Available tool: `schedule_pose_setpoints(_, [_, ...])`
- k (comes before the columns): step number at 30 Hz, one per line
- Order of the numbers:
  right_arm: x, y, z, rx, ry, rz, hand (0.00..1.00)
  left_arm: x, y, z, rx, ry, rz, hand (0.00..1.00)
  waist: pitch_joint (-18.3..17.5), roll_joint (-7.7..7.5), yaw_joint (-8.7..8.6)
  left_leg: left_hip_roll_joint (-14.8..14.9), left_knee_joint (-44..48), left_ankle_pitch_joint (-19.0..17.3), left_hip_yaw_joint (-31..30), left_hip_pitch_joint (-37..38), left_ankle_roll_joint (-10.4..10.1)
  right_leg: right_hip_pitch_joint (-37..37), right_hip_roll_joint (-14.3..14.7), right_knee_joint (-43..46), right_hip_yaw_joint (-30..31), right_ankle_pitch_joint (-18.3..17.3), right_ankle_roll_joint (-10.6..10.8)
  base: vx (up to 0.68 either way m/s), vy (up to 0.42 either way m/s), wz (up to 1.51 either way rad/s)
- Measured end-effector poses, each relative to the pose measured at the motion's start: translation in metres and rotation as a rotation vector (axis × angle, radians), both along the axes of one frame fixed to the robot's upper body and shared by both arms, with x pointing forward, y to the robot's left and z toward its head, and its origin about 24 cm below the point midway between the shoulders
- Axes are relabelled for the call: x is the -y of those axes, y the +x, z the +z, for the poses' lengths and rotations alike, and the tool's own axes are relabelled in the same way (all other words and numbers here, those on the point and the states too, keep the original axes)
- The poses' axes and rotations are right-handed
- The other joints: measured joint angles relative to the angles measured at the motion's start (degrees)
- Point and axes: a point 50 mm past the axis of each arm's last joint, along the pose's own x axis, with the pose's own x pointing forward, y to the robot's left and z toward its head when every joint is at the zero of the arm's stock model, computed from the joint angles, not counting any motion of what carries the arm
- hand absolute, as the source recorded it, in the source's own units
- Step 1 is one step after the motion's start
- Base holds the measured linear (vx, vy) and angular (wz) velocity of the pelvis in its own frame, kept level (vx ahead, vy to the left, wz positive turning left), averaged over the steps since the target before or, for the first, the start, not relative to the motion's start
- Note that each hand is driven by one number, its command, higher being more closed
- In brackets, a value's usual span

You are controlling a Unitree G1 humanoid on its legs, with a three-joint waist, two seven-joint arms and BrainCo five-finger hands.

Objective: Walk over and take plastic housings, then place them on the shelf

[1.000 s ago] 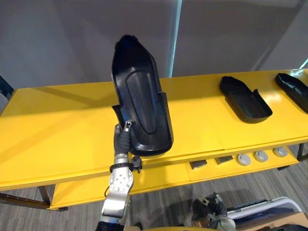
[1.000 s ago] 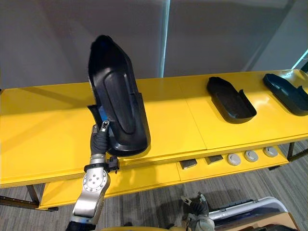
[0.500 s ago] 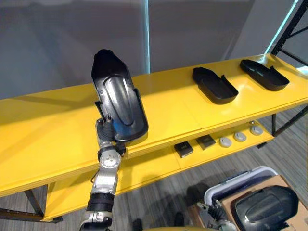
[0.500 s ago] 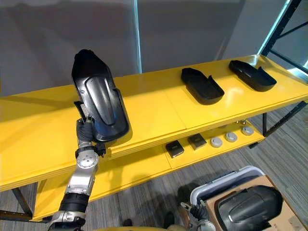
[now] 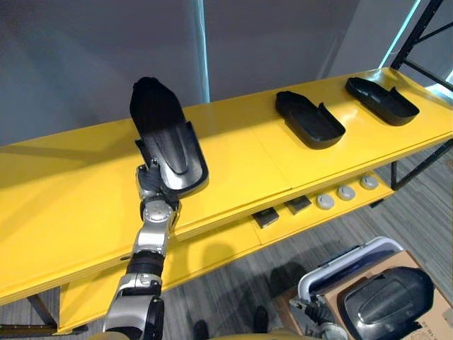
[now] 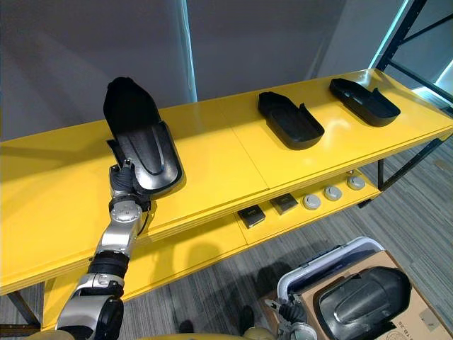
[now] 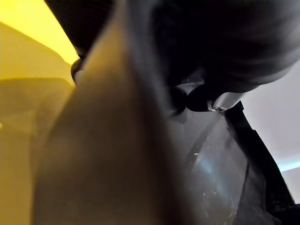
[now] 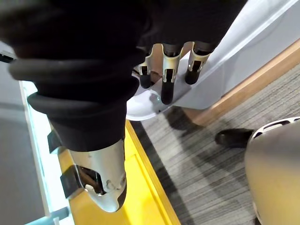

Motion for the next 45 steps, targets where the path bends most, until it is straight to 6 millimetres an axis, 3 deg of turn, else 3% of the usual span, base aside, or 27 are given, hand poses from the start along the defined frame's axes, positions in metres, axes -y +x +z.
schedule_pose_setpoints(10, [-0.002,0.008,0.002,0.019,0.001,0.014,0.00,-0.008,0.008,0.008,0.000,-0.025,0.030,0.00,2.5,-0.48,0.08,0.1,-0.4,-0.1,-0.2,0.0,-0.1,0.0,-0.1,-0.1,0.2,0.1,0.1,-0.05,0.010,0.00])
schedule_pose_setpoints(29, [-0.003,0.006,0.000,-0.003,0.004,0.015,0.00,-0.003,0.010,0.010,0.026,-0.102,0.017,0.00,2.6,-0.46,0.26,-0.1,-0.1,0.3,-0.9,0.2,0.4,0.5,-0.3,0.0,-0.6,0.1,0.0,0.00,0.000,0.01])
schedule_pose_setpoints(32, [-0.003,0.006,0.000,-0.004,0.004,0.014,0.00,0.003,0.011,0.010,0.034,-0.109,0.006,0.00,2.6,-0.46,0.28,-0.1,-0.2,0.3,-1.3,0.1,0.4,0.6,-0.3,0.0,-0.8,0.1,0.0,0.00,0.001,0.06])
schedule_pose_setpoints(39, [-0.002,0.004,-0.001,-0.008,0.004,0.011,0.00,0.031,0.001,0.050,0.239,-0.007,-0.090,0.00,2.6,-0.46,0.42,-0.1,-0.4,0.3,-1.9,0.0,0.4,0.8,-0.3,0.0,-1.5,0.1,0.1,-0.01,0.005,0.03])
schedule_pose_setpoints(45, [-0.002,-0.005,-0.003,-0.021,0.003,0.004,0.00,0.068,-0.026,0.079,0.403,0.210,-0.166,0.00,2.6,-0.44,1.12,0.0,-0.3,0.3,-2.7,-0.4,0.4,0.9,-0.3,0.0,-1.9,-0.1,0.3,0.00,0.008,0.07])
